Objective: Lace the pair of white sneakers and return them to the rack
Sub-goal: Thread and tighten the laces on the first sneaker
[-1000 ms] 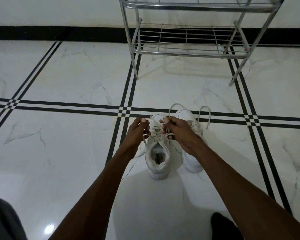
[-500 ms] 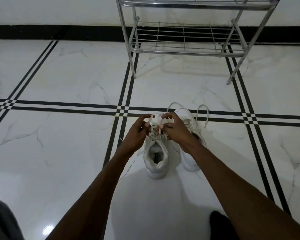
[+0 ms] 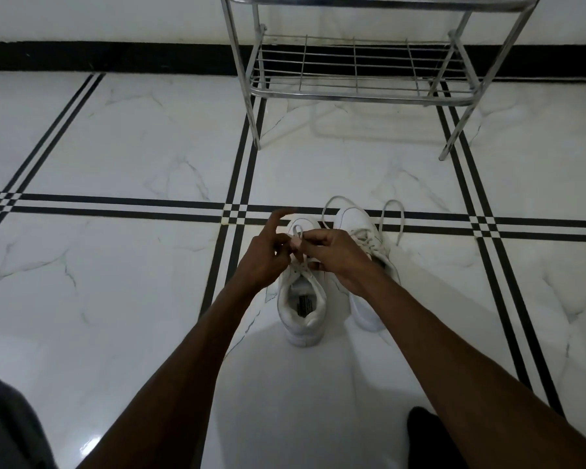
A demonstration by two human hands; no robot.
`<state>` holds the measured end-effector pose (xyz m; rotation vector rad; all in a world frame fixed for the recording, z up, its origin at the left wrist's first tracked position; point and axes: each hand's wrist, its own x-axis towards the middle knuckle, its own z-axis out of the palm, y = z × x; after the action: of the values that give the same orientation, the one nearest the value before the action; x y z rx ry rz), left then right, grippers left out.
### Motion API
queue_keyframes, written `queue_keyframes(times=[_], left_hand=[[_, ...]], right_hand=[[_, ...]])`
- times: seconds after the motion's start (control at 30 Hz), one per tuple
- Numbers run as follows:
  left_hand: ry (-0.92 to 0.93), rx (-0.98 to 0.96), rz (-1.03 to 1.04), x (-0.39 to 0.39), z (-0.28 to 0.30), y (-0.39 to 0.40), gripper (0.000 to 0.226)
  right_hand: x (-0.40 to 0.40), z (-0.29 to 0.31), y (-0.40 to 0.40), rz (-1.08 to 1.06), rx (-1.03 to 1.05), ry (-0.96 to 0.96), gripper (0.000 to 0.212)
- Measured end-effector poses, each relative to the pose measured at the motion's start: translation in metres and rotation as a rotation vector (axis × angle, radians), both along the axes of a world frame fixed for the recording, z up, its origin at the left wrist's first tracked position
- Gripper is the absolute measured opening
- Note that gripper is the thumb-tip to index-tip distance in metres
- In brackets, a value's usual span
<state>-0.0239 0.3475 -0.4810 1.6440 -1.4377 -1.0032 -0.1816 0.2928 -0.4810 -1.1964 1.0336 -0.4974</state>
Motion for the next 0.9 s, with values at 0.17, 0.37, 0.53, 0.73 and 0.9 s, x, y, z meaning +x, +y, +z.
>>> queue_keyframes(times=[0.17, 0.37, 0.53, 0.73, 0.9], left_hand=[[0.066, 0.083, 0.039, 0.0, -0.006, -0.003, 0.073], [0.393, 0.199, 0.167, 0.006, -0.008, 0.001, 0.049], [0.409, 0.282, 0.255, 0.007, -0.01, -0.001, 0.058], [0.424, 0.25, 0.222, 0.008, -0.006, 0.003, 0.038], [0.334, 0.259, 0.071, 0.004, 0.002, 0.005, 0.051]], right_hand=[[0.009, -0.002, 0.002, -0.214, 0.058, -0.018, 0.02], [-0.002, -0.005, -0.001, -0.094, 0.056, -0.093, 0.021], [-0.013, 0.006, -0.017, 0.194, -0.24, 0.142, 0.009], [-0.002, 0.006, -0.015, 0.181, -0.753, 0.505, 0.008], [0.007, -0.001, -0.006, -0.051, -0.692, 0.415, 0.005]])
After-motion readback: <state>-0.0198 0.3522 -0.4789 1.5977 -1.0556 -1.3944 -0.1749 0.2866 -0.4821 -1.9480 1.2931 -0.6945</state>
